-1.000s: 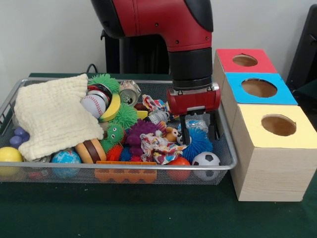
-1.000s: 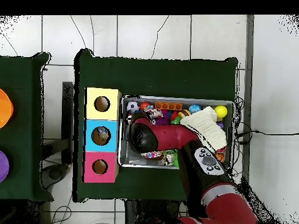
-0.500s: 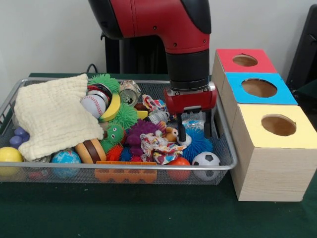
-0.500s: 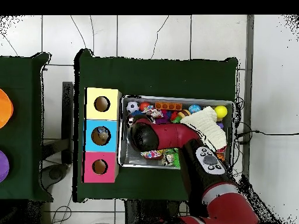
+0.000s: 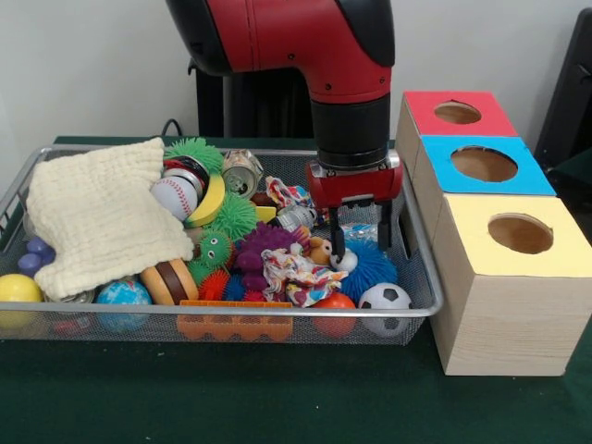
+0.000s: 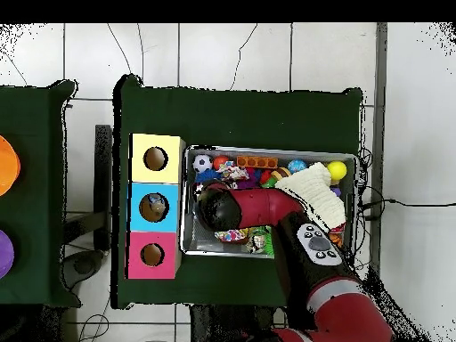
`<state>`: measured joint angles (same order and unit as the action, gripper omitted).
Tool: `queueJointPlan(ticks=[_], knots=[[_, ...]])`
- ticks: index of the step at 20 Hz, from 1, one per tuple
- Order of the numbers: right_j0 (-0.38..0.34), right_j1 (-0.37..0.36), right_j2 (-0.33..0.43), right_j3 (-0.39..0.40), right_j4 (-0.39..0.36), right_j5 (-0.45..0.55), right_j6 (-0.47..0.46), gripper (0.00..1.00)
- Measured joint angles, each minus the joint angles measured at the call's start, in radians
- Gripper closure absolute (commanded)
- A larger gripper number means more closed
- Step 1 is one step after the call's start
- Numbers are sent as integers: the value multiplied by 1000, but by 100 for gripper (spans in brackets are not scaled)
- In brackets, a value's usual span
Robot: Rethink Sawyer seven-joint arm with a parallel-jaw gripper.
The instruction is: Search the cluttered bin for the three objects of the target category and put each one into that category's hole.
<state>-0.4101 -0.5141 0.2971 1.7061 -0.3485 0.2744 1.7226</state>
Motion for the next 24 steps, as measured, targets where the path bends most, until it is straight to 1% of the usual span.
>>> queueJointPlan(ticks=[15, 20, 24], knots=[[-1, 29, -3, -2, -65, 5, 0, 0], [-12, 29, -3, 14, -97, 5, 0, 0], [-23, 28, -3, 30, -107, 4, 0, 0]])
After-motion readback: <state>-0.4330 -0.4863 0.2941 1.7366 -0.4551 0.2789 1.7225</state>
